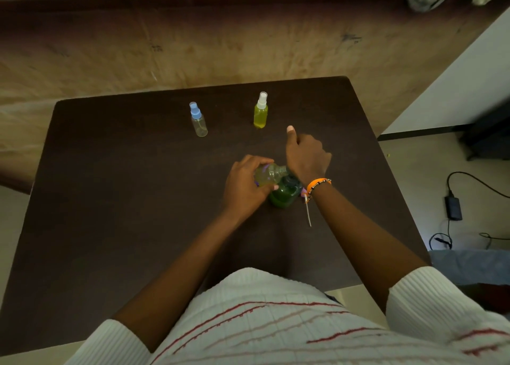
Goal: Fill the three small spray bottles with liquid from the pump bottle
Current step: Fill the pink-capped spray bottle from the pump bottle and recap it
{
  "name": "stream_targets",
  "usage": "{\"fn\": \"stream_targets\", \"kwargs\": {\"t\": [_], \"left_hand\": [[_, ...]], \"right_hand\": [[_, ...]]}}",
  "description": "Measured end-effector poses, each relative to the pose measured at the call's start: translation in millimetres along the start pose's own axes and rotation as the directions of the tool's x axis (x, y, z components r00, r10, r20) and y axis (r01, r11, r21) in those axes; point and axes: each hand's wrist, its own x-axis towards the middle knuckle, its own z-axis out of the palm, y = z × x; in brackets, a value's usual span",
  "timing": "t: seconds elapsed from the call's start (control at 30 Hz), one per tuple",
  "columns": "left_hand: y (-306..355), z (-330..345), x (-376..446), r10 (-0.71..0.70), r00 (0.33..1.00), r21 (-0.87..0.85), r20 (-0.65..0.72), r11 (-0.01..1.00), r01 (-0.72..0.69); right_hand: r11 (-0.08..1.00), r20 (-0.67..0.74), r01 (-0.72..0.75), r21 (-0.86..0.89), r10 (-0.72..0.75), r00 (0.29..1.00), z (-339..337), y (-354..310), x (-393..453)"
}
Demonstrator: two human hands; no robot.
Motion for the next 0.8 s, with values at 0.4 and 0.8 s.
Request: {"fn": "stream_targets", "kwargs": {"t": [0.4, 0.8], "left_hand": [[1.3, 0.5, -0.2, -0.007, 1.000, 0.006, 0.013, 1.000, 0.006], [3.5, -2.1, -0.8, 0.016, 1.000, -0.012, -0.009, 1.000, -0.016]], "right_hand": [[0.998, 0.018, -0.048, -0.041, 0.049, 0.999, 1.8, 1.6, 0.3], [0.995, 0.170, -0.066, -0.077, 0.078, 0.982, -5.5, -2.4, 4.3]]}}
